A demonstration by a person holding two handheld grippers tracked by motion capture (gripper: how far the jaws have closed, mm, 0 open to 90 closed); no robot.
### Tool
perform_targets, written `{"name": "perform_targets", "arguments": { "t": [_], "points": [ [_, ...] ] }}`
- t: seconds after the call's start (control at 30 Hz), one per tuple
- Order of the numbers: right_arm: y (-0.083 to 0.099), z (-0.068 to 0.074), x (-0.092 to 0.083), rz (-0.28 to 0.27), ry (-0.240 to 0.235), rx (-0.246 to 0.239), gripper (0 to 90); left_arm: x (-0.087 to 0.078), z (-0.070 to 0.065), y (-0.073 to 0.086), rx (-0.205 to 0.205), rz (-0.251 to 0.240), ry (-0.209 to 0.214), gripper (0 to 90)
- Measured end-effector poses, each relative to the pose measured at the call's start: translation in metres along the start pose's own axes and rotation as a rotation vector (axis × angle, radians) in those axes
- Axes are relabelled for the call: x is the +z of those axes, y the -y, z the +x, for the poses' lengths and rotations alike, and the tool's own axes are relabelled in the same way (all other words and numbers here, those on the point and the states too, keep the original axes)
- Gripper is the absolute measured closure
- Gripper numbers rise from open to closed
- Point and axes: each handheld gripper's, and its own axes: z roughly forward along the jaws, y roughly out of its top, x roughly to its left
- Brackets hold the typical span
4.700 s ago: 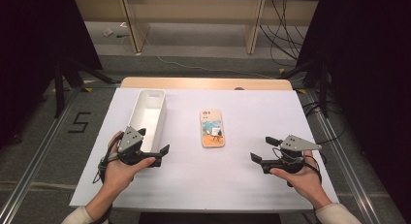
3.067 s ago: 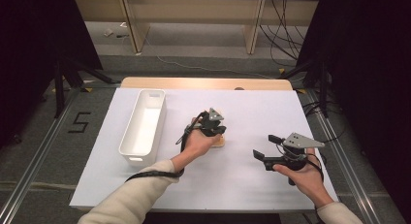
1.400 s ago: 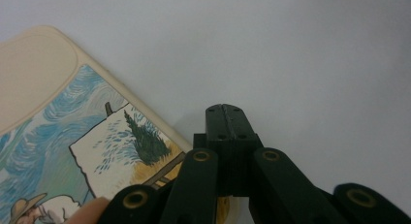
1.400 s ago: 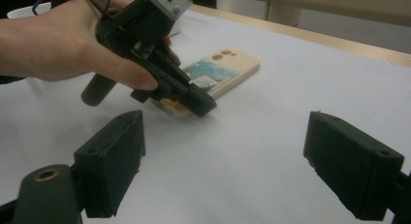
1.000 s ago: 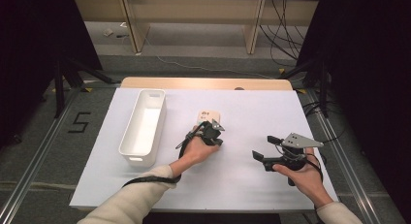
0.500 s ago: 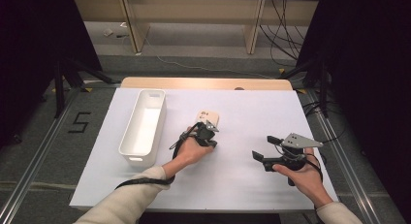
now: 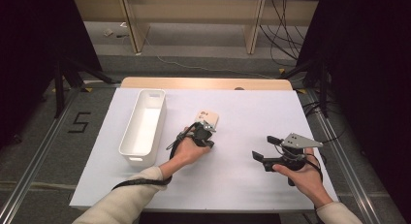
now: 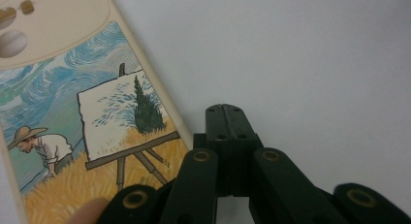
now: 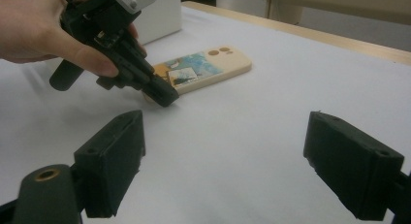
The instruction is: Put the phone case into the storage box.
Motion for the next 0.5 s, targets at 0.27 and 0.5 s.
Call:
{"name": "perform_targets", "arguments": {
  "t": [0.27,0.5],
  "points": [
    [0.0,0.001,0.0,-0.001,-0.002,-0.001,15.8,-0.005,0.003,0.002,-0.007,-0.022,0.003,88.3],
    [0.0,0.002,0.0,-0.002,-0.005,-0.003,15.8,-0.021,0.006,-0.003,-0.041,-0.111,-0.007,65.5]
  ]
}}
